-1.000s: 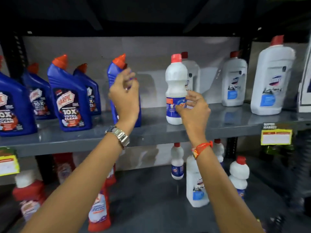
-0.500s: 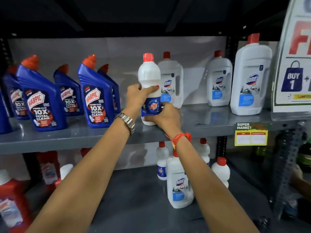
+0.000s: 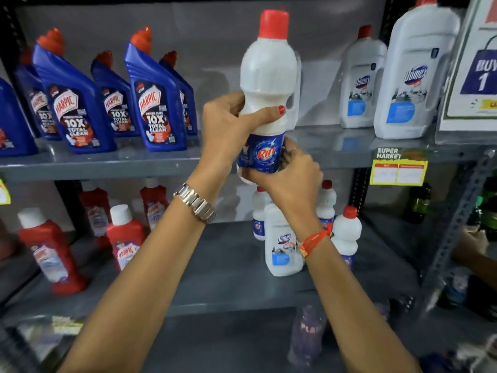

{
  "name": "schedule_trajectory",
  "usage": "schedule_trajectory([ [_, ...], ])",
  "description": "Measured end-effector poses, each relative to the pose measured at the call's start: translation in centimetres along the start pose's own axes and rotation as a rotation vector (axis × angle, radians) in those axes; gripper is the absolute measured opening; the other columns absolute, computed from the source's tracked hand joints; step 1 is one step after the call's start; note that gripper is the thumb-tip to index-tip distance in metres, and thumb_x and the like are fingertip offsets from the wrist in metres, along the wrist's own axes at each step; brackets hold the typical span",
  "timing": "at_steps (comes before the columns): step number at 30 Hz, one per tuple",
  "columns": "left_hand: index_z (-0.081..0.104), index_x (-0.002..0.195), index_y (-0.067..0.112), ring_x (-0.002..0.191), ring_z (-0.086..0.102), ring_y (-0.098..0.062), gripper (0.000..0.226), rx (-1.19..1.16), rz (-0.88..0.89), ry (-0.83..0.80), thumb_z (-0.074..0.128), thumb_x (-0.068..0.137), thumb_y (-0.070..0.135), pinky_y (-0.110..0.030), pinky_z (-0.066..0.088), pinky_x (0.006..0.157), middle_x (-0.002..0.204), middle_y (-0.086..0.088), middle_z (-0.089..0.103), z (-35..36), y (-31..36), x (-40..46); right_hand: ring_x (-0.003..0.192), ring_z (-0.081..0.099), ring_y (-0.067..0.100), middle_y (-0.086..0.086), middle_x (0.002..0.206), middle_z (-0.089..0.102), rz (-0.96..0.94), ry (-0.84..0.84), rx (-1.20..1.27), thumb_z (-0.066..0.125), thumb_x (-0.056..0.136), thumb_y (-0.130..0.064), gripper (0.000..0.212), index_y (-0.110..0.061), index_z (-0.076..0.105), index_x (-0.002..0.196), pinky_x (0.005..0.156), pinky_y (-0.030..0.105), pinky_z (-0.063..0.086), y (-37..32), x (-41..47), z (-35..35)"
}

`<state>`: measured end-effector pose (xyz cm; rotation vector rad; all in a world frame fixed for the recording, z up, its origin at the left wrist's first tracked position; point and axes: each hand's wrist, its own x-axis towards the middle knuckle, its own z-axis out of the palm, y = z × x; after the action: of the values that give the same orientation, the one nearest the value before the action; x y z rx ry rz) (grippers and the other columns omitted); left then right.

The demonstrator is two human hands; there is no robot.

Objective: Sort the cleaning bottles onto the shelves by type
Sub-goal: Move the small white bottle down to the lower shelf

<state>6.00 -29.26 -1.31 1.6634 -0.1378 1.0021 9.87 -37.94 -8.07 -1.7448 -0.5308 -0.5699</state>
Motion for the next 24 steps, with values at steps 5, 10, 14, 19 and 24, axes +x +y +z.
schedule_trajectory([
  [5, 0.069, 0.092, 0.011, 0.089, 0.069, -0.02, 0.037, 0.085, -0.067, -0.024, 0.08, 0.059, 0.022, -0.033, 0.058, 0.076, 0.09, -0.007, 0.073, 0.0, -4.7, -5.4, 0.079, 0.07, 0.013, -0.004, 0.086, 0.075, 0.107, -0.062, 0.081, 0.082, 0.042, -0.048, 0.062, -0.025, 0.062, 0.096, 0.075, 0.04, 0.058, 5.9, -5.0, 1.4],
  [10, 0.066, 0.089, 0.017, 0.074, 0.067, -0.002, 0.033, 0.032, -0.237, -0.031, 0.078, 0.061, 0.004, -0.015, 0.053, 0.064, 0.073, 0.018, 0.072, -1.3, -13.0, -11.0, 0.078, 0.064, 0.003, -0.004, 0.091, 0.074, 0.16, -0.165, 0.044, 0.086, 0.048, -0.038, 0.069, -0.027, 0.058, 0.11, 0.077, 0.016, 0.053, 12.1, -9.9, 4.0],
  [14, 0.065, 0.096, 0.012, 0.075, 0.067, 0.002, 0.034, 0.055, -0.345, -0.013, 0.075, 0.065, 0.002, -0.012, 0.052, 0.064, 0.086, 0.01, 0.071, -2.4, -18.5, -12.6, 0.081, 0.065, 0.007, -0.002, 0.096, 0.074, 0.24, -0.278, 0.012, 0.086, 0.052, -0.033, 0.069, -0.023, 0.057, 0.113, 0.064, 0.003, 0.038, 15.5, -11.8, 7.2],
  [19, 0.062, 0.108, 0.009, 0.083, 0.066, -0.001, 0.04, 0.142, -0.443, -0.06, 0.074, 0.069, 0.012, -0.018, 0.055, 0.074, 0.106, -0.011, 0.068, -4.2, -24.0, -12.9, 0.095, 0.066, 0.022, 0.007, 0.107, 0.071, 0.341, -0.391, -0.026, 0.086, 0.054, -0.028, 0.071, -0.014, 0.054, 0.116, 0.079, 0.022, 0.047, 18.8, -12.4, 11.2],
  [24, 0.06, 0.111, 0.005, 0.096, 0.064, -0.025, 0.055, 0.214, -0.502, -0.017, 0.074, 0.063, 0.026, -0.03, 0.055, 0.081, 0.113, -0.017, 0.065, -5.4, -27.0, -12.8, 0.106, 0.062, 0.028, 0.012, 0.118, 0.065, 0.402, -0.52, -0.011, 0.082, 0.064, -0.019, 0.066, -0.007, 0.05, 0.121, 0.088, 0.027, 0.046, 20.0, -12.2, 13.4],
])
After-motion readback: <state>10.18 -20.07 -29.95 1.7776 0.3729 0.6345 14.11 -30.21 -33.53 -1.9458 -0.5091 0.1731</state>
